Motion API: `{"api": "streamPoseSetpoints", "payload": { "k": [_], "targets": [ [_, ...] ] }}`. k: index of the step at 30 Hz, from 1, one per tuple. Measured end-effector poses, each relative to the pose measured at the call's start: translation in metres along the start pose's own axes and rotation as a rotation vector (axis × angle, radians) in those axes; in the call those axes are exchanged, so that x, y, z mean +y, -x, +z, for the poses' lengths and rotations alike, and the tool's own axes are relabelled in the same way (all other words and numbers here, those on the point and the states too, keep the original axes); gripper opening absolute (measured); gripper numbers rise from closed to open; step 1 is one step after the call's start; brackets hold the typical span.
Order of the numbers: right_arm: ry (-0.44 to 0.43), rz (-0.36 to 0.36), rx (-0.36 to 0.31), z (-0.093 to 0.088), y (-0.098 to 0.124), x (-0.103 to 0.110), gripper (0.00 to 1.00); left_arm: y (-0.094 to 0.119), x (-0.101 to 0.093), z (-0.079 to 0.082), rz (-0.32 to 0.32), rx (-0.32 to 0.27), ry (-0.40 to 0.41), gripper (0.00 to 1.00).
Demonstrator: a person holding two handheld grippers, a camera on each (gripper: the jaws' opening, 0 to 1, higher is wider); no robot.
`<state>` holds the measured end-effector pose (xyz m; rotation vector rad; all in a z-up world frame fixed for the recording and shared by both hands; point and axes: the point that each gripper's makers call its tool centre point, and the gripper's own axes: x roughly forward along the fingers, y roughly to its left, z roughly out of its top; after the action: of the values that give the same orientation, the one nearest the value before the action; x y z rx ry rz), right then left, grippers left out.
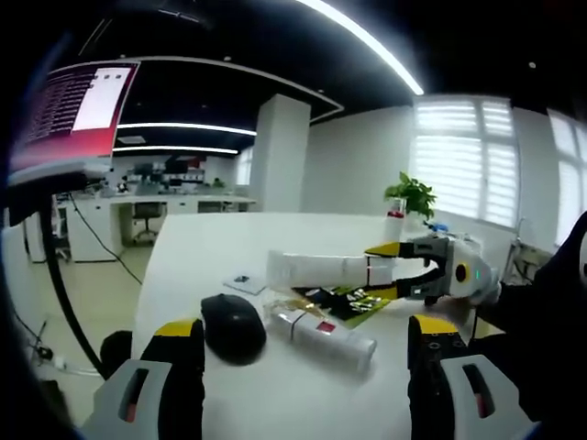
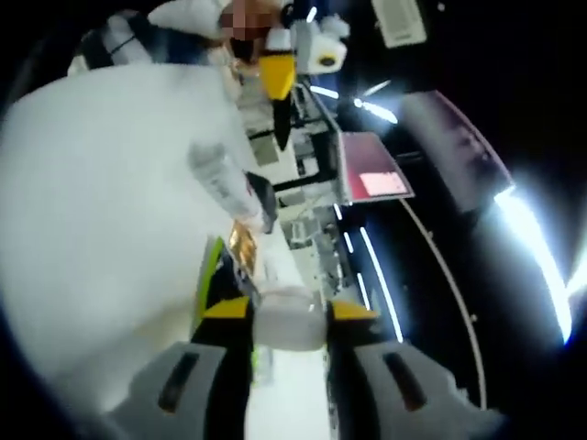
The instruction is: Arrange the skincare products in the storage area until every visible bottle or jar stands upright without overlapping.
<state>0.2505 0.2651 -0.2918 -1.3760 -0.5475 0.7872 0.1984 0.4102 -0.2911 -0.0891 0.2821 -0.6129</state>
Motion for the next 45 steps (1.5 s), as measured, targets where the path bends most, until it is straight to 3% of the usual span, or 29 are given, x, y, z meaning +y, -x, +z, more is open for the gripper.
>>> {"api": "streamPoseSetpoints", "payload": {
  "k": [15,21,38,45],
  "targets": [
    [0.144,-0.036,0.014,0.004,0.003,-0.002,0.29,-0.006,-0.005,0.001,-0.020,-0.005,0.010,0.95],
    [0.188,-0.040,0.018,0.006,0.003,-0.002,0.28,-0.004,-0.002,0.009,-0.005,-0.053,0.029,0.94],
    [0.223,-0.081,0.010,0.011,0.006,-0.009,0.28,-0.011,-0.013,0.008,-0.037,-0.050,0.031,0.94],
    [0.219,-0.100,-0.006,0.016,0.007,-0.013,0.28,-0.021,-0.033,0.015,-0.109,-0.072,0.024,0.95]
  ]
}}
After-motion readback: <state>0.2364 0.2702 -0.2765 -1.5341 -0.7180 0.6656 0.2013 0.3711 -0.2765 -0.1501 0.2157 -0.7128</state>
